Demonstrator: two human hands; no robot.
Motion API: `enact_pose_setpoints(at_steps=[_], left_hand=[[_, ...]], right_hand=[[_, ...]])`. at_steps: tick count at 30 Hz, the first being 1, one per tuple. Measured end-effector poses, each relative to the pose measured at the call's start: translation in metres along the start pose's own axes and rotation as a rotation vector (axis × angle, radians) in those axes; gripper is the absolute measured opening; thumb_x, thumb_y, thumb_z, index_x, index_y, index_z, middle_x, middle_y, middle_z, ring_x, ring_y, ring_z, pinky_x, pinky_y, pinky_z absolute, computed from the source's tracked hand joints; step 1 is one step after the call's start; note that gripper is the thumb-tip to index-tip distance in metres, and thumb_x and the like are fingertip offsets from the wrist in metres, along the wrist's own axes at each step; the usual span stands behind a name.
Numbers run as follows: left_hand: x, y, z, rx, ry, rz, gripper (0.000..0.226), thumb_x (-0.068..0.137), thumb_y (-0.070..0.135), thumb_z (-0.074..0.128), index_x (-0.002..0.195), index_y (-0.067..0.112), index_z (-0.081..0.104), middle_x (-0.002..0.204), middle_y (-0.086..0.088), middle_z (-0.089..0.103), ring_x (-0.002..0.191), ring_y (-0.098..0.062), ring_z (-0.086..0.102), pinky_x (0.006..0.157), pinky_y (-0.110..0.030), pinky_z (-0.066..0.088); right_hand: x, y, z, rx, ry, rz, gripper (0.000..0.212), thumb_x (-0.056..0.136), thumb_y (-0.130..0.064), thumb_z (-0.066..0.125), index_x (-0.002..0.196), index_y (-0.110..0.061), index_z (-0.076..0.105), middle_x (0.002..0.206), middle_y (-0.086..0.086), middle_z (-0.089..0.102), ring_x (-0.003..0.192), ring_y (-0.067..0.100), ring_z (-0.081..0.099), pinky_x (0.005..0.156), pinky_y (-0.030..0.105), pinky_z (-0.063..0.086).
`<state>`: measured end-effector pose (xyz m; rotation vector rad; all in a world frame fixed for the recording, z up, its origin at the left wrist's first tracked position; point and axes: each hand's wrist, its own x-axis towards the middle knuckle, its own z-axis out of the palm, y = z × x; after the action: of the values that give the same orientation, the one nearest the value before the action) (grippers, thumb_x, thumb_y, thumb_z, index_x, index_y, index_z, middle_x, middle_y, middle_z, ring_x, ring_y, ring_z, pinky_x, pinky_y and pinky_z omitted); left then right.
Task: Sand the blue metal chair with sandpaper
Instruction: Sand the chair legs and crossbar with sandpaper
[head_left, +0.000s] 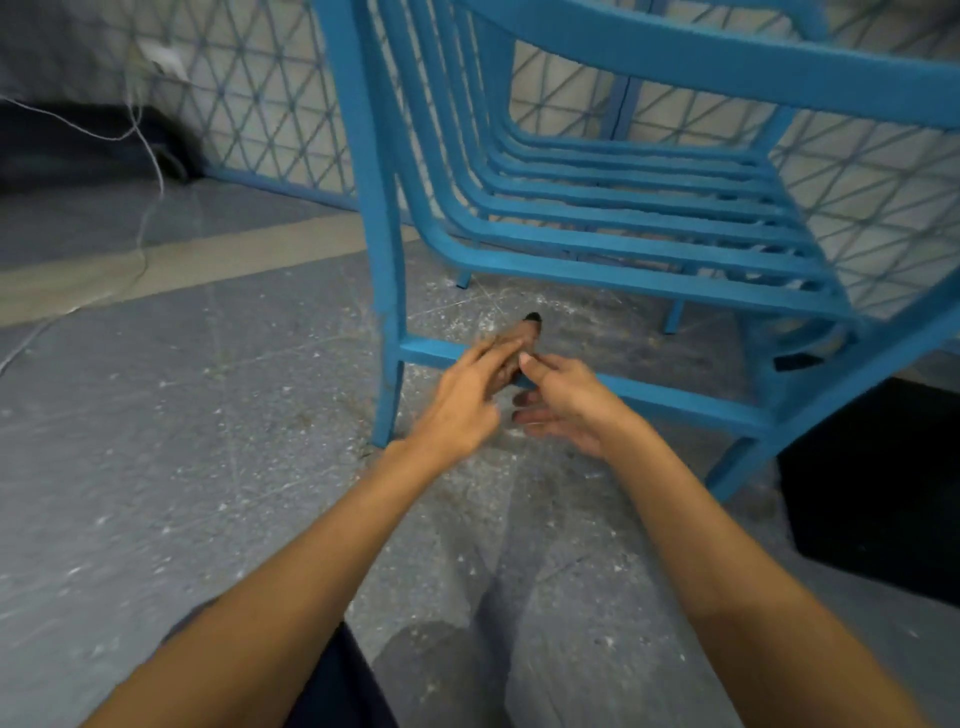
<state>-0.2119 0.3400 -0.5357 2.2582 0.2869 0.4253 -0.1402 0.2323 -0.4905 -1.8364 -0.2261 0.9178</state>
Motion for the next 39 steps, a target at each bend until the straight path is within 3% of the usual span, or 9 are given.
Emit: enact_pose_setpoints(at_steps=[3,8,12,16,24,28,31,33,39], left_hand=[[-0.016,0.003,-0.015,-0.291,-0.003,-0.14,0.072,0.068,0.008,0.052,0.137,0.026,0.045,0.136,-0.002,0.051,0.124,-0.015,0.049,0.104,-0.026,0.04],[-0.031,-0.01,-0.053,-1.016,0.183,-0.58,0.045,0.08,0.025,0.07,0.122,0.022,0.055,0.107,0.003,0.065,0.09,-0.011,0.063,0.073,-0.03,0.048],[-0.037,-0.025,-0.057,-1.124,0.146,-0.743,0.042,0.082,0.012,0.07,0.118,-0.004,0.056,0.087,-0.011,0.067,0.06,-0.012,0.064,0.053,-0.021,0.053],[-0.036,-0.033,-0.063,-0.989,0.188,-0.781,0.022,0.077,0.01,0.075,0.086,0.011,0.056,0.077,-0.008,0.062,0.043,-0.006,0.058,0.044,-0.017,0.049],[-0.051,-0.05,-0.095,-0.876,0.15,-0.683,0.012,0.087,0.025,0.064,0.083,0.017,0.057,0.074,-0.003,0.065,0.054,-0.007,0.058,0.051,-0.015,0.047],[-0.06,-0.068,-0.116,-1.205,0.039,-0.823,0.052,0.092,0.054,0.041,0.099,0.012,0.07,0.095,-0.012,0.073,0.074,-0.02,0.07,0.057,-0.027,0.057],[-0.062,-0.082,-0.119,-1.317,0.142,-0.911,0.035,0.1,0.025,0.04,0.093,0.003,0.066,0.089,-0.014,0.069,0.066,-0.019,0.067,0.05,-0.028,0.057],[-0.061,-0.084,-0.117,-1.268,0.203,-0.825,0.024,0.097,0.012,0.043,0.101,0.0,0.064,0.089,-0.013,0.072,0.07,-0.02,0.07,0.059,-0.03,0.059],[-0.05,-0.074,-0.12,-1.548,0.364,-0.601,0.042,0.1,0.035,0.036,0.111,0.007,0.065,0.106,-0.014,0.071,0.092,-0.023,0.07,0.073,-0.039,0.059]], right_hand=[[0.001,-0.011,0.02,0.34,-0.125,0.032,0.023,0.1,-0.026,0.045,0.116,-0.015,0.056,0.097,0.013,0.065,0.08,0.027,0.064,0.073,0.042,0.052],[0.001,-0.01,0.033,0.346,-0.228,-0.043,0.021,0.093,-0.009,0.05,0.11,-0.017,0.061,0.091,0.006,0.068,0.076,0.017,0.065,0.066,0.029,0.054],[0.007,-0.01,0.043,0.291,-0.178,-0.075,0.029,0.091,-0.002,0.053,0.118,-0.007,0.059,0.099,0.013,0.068,0.084,0.023,0.065,0.075,0.035,0.053],[0.016,0.0,0.045,0.152,-0.058,-0.14,0.032,0.086,0.0,0.059,0.116,-0.013,0.061,0.093,0.011,0.071,0.084,0.025,0.066,0.076,0.037,0.052],[0.025,0.017,0.084,0.181,-0.125,-0.121,0.032,0.091,0.003,0.05,0.116,-0.014,0.06,0.097,0.012,0.071,0.084,0.021,0.068,0.065,0.03,0.055],[0.03,0.011,0.112,0.166,-0.165,-0.221,0.031,0.09,0.0,0.055,0.118,-0.011,0.062,0.103,0.013,0.07,0.089,0.019,0.066,0.068,0.027,0.053],[0.036,-0.009,0.128,0.184,-0.128,-0.317,0.03,0.087,-0.001,0.061,0.117,-0.008,0.063,0.095,0.01,0.07,0.083,0.014,0.065,0.074,0.026,0.055],[0.041,-0.022,0.136,0.016,-0.105,-0.446,0.027,0.084,-0.007,0.068,0.11,-0.014,0.068,0.089,0.006,0.071,0.081,0.012,0.066,0.08,0.029,0.056],[0.049,-0.047,0.143,-0.237,-0.068,-0.552,0.023,0.079,-0.016,0.075,0.101,-0.02,0.069,0.079,-0.003,0.065,0.074,0.014,0.064,0.069,0.029,0.054]])
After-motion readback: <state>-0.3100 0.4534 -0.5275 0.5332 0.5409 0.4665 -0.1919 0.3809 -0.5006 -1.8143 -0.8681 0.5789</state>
